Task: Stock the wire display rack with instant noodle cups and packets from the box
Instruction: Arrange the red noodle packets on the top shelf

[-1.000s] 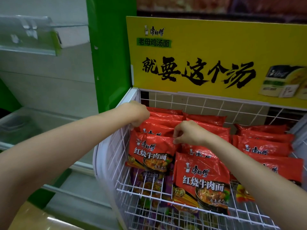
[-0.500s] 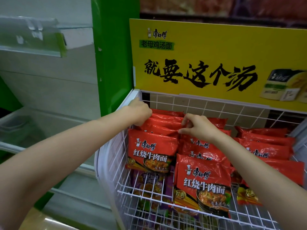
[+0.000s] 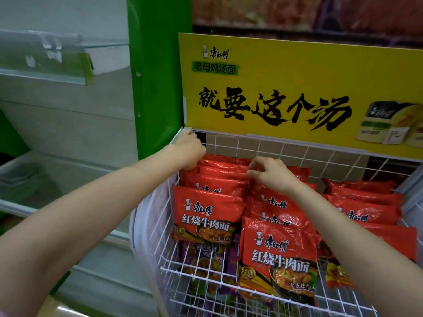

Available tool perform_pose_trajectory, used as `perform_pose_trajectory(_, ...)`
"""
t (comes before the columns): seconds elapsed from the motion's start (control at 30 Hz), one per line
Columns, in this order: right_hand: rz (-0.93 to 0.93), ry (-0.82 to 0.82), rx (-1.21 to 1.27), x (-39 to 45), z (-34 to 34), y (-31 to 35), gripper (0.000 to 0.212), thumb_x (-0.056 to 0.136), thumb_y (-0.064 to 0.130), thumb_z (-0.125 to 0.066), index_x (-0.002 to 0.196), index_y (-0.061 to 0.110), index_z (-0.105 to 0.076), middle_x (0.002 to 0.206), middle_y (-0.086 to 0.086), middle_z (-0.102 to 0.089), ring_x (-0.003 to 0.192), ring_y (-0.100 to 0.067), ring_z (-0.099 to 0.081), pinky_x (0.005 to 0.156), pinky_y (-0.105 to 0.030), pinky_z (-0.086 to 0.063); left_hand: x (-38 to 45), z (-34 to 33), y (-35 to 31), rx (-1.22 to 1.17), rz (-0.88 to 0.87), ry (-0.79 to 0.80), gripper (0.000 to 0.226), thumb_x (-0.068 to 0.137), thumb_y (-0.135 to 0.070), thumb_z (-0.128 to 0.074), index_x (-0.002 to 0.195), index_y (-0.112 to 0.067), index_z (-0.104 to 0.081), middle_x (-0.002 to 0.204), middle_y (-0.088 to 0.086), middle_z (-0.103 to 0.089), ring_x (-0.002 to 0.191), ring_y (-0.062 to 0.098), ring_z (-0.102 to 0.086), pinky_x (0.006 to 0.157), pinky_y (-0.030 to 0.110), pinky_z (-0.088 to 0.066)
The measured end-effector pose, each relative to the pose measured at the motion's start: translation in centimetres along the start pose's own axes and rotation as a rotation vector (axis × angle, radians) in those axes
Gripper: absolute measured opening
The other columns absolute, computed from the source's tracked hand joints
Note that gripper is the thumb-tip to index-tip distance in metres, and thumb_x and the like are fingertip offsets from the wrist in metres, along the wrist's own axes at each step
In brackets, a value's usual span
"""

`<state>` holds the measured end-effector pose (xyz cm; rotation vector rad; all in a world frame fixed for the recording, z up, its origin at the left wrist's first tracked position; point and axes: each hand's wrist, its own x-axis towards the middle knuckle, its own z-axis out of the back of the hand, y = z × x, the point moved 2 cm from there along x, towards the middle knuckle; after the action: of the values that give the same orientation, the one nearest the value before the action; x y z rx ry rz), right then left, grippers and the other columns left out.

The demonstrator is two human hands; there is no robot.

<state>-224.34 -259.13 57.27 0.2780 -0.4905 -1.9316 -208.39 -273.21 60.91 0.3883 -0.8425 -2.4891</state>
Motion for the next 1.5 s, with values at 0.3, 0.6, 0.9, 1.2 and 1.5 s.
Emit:
perform_pose_trajectory(0.3, -0.06, -0.021, 0.016, 1.2, -1.7, 0.0, 0.014, 0.088, 0.024, -0.065, 0.088, 0.011, -0.07, 0.087, -0.01, -0.068, 0.084, -0.029, -0.065, 0.078, -0.046, -0.055, 0.4, -0.3, 0.1, 0.1, -0.007, -0.036, 0.023, 0.092, -0.023, -0.052, 0.112, -0.018, -0.062, 0.121, 0.003, -0.062, 0.119, 0.023, -0.047, 0.103, 0.035, -0.027)
perform_pose_trajectory(0.6, -0.063, -0.077, 0.067, 0.2, -1.3, -0.9, 0.011, 0.091, 0.02, -0.06, 0.097, 0.016, -0.068, 0.077, 0.001, -0.064, 0.073, -0.018, -0.062, 0.076, -0.038, -0.055, 0.5, -0.6, -0.1, 0.077, 0.032, -0.05, 0.023, 0.091, -0.02, -0.049, 0.109, -0.02, -0.062, 0.119, 0.002, -0.062, 0.118, 0.022, -0.047, 0.104, 0.033, -0.026)
perform_pose_trajectory(0.9, -0.129, -0.133, 0.051, 0.9, -0.3, -0.8, 0.027, 0.09, 0.023, -0.062, 0.115, 0.015, -0.066, 0.113, -0.007, -0.067, 0.102, -0.023, -0.062, 0.09, -0.036, -0.05, 1.6, 0.3, -0.2, -0.004, 0.048, -0.048, 0.022, 0.094, -0.012, -0.046, 0.105, -0.019, -0.064, 0.106, -0.003, -0.068, 0.102, 0.017, -0.06, 0.108, 0.036, -0.024)
perform_pose_trajectory(1.2, -0.224, -0.242, 0.014, 1.4, -2.0, -0.4, 0.01, 0.09, 0.022, -0.059, 0.093, 0.02, -0.069, 0.093, -0.007, -0.071, 0.08, -0.027, -0.067, 0.078, -0.039, -0.054, 1.5, 0.1, -0.5, 0.029, 0.048, -0.057, 0.026, 0.096, -0.014, -0.043, 0.114, -0.017, -0.061, 0.115, 0.0, -0.066, 0.112, 0.019, -0.057, 0.112, 0.037, -0.018)
perform_pose_trajectory(1.5, -0.316, -0.349, 0.104, -1.6, 2.7, -5.9, 0.014, 0.091, 0.018, -0.06, 0.097, 0.014, -0.072, 0.091, -0.012, -0.071, 0.09, -0.03, -0.066, 0.084, -0.041, -0.053, 1.0, 1.8, -1.9, -0.169, 0.065, -0.183, 0.023, 0.09, -0.007, -0.046, 0.109, -0.011, -0.059, 0.115, 0.01, -0.063, 0.107, 0.03, -0.059, 0.086, 0.035, -0.041)
